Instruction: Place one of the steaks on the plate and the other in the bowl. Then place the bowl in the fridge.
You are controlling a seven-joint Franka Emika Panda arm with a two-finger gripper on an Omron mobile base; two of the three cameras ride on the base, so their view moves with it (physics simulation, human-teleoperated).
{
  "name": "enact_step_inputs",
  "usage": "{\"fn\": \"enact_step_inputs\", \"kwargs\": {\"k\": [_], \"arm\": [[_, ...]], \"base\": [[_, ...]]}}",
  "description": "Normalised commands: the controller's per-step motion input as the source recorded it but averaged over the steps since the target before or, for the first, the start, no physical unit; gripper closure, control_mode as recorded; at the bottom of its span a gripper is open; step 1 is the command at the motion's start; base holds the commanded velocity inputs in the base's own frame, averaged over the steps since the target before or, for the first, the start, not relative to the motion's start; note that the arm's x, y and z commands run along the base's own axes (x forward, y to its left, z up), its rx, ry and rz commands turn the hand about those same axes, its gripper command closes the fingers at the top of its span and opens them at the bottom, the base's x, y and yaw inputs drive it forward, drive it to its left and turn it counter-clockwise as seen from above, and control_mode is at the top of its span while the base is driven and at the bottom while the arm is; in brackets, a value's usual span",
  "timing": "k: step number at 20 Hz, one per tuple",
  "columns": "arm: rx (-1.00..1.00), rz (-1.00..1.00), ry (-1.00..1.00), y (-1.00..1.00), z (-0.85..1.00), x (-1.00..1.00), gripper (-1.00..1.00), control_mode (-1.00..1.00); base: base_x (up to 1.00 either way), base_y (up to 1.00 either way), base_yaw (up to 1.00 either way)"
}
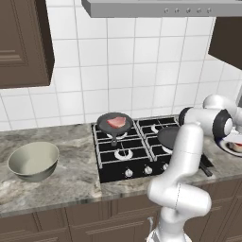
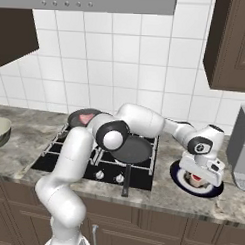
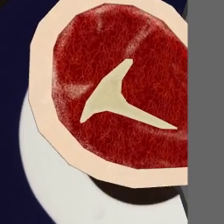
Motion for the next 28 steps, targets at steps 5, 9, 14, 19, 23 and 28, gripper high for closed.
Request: {"fn": "enact_step_inputs", "kwargs": {"k": [5, 9, 14, 19, 23, 28], "arm": [[0.01, 0.0, 0.0, 0.06, -0.01, -0.04, -1.0, -1.0], [0.0, -0.02, 0.0, 0.12, 0.01, -0.19, -1.0, -1.0], [0.0, 0.0, 0.0, 0.12, 0.08, -0.23, -1.0, -1.0], [0.0, 0.0, -0.04, 0.19, 0.65, -0.2, -1.0, -1.0], [0.0, 0.0, -0.02, 0.53, 0.57, -0.06, -1.0, -1.0], [0.0, 0.0, 0.0, 0.99, 0.05, 0.0, -1.0, -1.0]], "base": [[0.0, 0.0, 0.0], [0.0, 0.0, 0.0], [0.0, 0.0, 0.0], [0.0, 0.0, 0.0], [0.0, 0.0, 0.0], [0.0, 0.0, 0.0]]}}
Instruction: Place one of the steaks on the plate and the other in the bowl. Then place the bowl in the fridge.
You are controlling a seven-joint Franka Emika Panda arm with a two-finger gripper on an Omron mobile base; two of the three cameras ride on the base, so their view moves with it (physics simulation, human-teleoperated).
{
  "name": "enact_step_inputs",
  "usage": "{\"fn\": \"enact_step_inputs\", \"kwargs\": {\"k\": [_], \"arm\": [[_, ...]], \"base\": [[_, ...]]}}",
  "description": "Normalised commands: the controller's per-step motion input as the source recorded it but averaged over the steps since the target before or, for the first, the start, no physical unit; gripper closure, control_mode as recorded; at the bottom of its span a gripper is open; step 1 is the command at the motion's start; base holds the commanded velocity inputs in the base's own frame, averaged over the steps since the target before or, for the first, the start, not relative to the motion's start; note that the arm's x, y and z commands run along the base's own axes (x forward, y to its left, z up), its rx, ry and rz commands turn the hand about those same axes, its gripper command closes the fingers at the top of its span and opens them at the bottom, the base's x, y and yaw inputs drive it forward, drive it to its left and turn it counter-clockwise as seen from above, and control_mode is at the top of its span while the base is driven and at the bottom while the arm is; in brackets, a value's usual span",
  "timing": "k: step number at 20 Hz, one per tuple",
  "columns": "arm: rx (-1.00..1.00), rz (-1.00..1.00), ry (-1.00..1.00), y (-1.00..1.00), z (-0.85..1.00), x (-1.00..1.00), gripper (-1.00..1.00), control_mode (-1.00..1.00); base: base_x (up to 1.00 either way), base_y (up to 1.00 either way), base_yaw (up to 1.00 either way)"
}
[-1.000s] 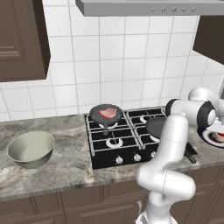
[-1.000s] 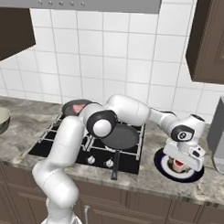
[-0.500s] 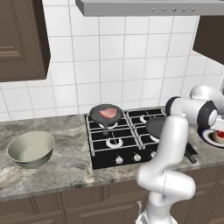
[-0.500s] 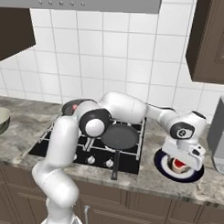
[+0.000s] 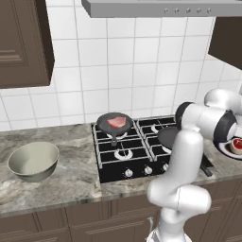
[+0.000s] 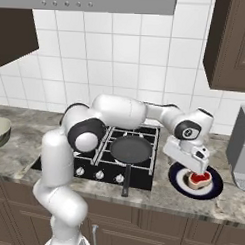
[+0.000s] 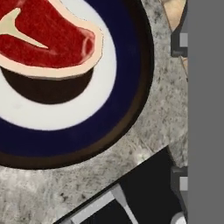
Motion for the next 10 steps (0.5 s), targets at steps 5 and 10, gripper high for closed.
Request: {"fn": "enact_step_inputs", "kwargs": {"k": [5, 10], "arm": [[-0.04, 0.0, -0.01, 1.0, 0.26, 0.0, -1.0, -1.0], [-0.13, 0.02, 0.0, 0.94, 0.76, 0.0, -1.0, -1.0]], "base": [[0.0, 0.0, 0.0], [0.0, 0.0, 0.0]]}}
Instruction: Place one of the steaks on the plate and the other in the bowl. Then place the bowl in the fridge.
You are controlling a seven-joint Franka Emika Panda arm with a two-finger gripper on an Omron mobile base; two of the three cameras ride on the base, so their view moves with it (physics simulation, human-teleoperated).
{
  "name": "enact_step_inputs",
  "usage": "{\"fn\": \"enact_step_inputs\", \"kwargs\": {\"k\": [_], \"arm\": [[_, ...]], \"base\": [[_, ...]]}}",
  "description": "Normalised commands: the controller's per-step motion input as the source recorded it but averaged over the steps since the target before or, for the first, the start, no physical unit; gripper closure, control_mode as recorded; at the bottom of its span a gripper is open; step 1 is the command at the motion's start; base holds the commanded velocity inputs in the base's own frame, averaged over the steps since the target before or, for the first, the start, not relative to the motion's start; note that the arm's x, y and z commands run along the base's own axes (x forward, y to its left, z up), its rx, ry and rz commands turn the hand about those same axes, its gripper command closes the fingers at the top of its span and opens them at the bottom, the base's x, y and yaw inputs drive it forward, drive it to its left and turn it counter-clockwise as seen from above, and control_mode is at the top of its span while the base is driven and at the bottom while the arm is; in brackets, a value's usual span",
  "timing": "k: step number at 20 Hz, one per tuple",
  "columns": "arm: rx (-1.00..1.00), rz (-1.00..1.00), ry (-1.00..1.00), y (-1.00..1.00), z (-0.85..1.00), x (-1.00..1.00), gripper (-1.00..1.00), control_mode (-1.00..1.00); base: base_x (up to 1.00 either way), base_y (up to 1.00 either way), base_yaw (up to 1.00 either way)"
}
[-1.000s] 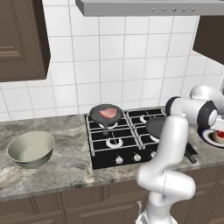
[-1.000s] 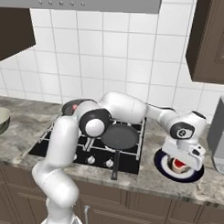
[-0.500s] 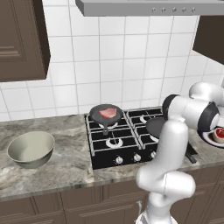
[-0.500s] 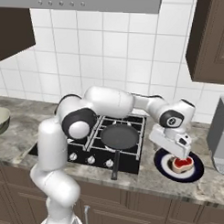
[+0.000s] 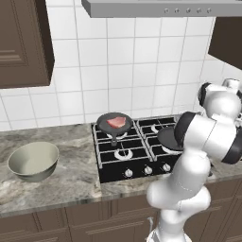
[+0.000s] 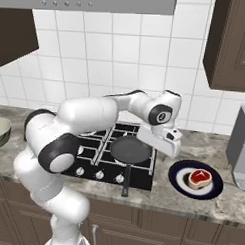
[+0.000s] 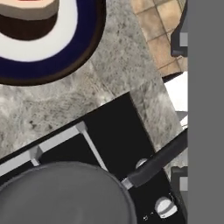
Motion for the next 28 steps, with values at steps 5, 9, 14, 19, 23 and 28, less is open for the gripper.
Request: {"fn": "enact_step_inputs", "kwargs": {"k": [5, 9, 14, 19, 23, 28], "arm": [[-0.04, 0.06, 0.03, 0.94, 0.35, 0.0, -1.0, -1.0], [0.0, 0.07, 0.0, 1.0, 0.02, 0.0, -1.0, -1.0], [-0.02, 0.09, 0.0, 1.0, 0.24, 0.01, -1.0, -1.0], [-0.06, 0.1, 0.0, 0.98, 0.47, 0.15, -1.0, -1.0], [-0.08, 0.17, -0.05, 0.56, 0.17, 0.27, -1.0, -1.0], [-0.09, 0.11, -0.04, 0.43, 0.26, 0.24, -1.0, -1.0]], "base": [[0.0, 0.0, 0.0], [0.0, 0.0, 0.0], [0.0, 0.0, 0.0], [0.0, 0.0, 0.0], [0.0, 0.0, 0.0], [0.0, 0.0, 0.0]]}}
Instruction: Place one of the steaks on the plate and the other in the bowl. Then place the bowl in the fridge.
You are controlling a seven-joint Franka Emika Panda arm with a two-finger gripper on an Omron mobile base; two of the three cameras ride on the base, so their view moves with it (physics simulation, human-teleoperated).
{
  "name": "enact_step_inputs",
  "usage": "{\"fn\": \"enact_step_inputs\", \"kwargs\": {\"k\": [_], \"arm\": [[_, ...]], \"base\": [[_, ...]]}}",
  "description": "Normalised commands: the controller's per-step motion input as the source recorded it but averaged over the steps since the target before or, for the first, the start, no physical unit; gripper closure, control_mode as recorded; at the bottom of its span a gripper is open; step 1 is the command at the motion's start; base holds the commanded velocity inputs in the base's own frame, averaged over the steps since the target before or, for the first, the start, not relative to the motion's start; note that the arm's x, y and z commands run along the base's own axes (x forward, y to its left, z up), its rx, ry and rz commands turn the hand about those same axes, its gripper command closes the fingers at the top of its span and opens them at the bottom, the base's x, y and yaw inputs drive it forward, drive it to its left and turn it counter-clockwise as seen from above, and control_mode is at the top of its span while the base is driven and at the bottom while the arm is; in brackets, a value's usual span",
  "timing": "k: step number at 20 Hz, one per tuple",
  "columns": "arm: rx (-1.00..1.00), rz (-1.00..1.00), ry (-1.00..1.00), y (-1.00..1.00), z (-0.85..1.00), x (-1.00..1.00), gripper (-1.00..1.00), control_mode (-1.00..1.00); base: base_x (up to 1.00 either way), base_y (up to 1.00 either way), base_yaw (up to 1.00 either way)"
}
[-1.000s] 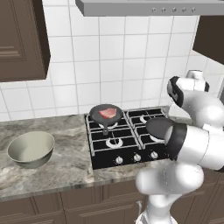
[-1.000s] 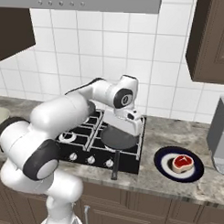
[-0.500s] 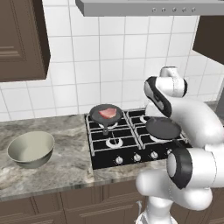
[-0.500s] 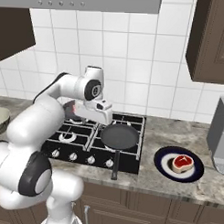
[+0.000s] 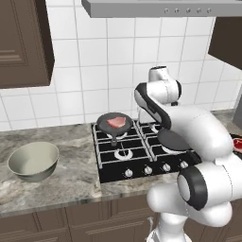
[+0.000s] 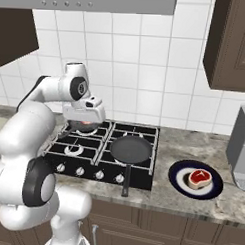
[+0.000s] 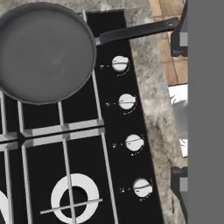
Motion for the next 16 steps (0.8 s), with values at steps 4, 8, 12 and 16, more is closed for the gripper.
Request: {"fn": "enact_step_inputs", "kwargs": {"k": [4, 8, 12, 16], "arm": [[-0.03, 0.04, 0.0, 0.23, 0.35, 0.29, -1.0, -1.0], [0.0, 0.03, 0.0, 0.22, 0.44, 0.27, -1.0, -1.0], [0.0, 0.1, 0.0, 0.34, 0.25, 0.23, -1.0, -1.0], [0.0, 0.07, 0.0, 0.33, 0.02, 0.26, -1.0, -1.0]], "base": [[0.0, 0.0, 0.0], [0.0, 0.0, 0.0], [0.0, 0.0, 0.0], [0.0, 0.0, 0.0]]}}
